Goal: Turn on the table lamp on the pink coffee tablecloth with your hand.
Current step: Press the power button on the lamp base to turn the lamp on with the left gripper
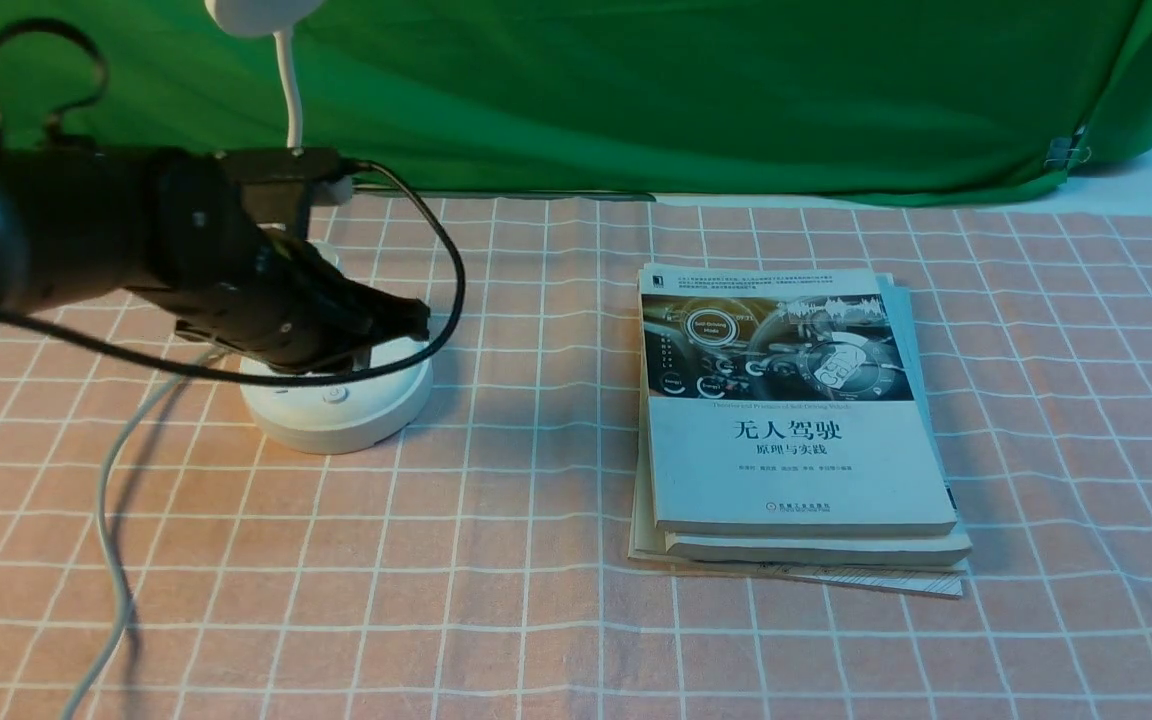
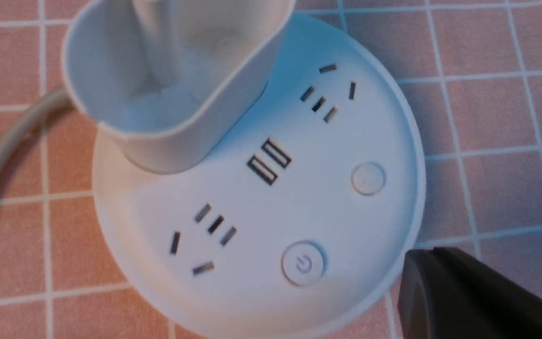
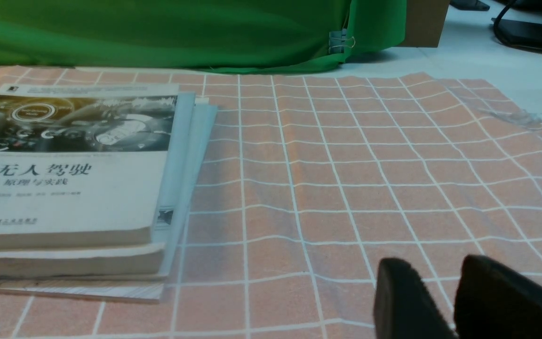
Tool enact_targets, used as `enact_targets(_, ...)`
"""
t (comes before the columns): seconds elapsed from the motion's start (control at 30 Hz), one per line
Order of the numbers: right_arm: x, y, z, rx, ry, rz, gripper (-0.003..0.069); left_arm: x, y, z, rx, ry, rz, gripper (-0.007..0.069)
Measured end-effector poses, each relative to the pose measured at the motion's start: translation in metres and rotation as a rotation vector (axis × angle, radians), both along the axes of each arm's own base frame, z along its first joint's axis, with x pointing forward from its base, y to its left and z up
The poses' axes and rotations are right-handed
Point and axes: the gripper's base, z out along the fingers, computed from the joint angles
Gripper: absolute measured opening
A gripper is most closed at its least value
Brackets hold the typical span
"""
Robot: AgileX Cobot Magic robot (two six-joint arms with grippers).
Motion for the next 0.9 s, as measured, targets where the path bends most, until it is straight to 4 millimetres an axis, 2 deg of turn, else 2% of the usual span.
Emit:
enact_targets(0.1, 0.0, 0.0, 0.0, 0.0, 0.0, 0.0, 0.0239, 0.016, -0.004, -0.01, 0.012, -0.013, -0.005, 0.0002)
enact_targets(0.33, 0.0, 0.0, 0.0, 0.0, 0.0, 0.0, 0.0239, 0.026, -0.006, -0.036, 0.021, 0.012, 0.0, 0.0002)
enact_targets(0.9, 0.0, 0.0, 0.0, 0.0, 0.0, 0.0, 0.0238, 0.036, -0.009, -0.051, 0.02, 0.026, 0.005, 0.0002)
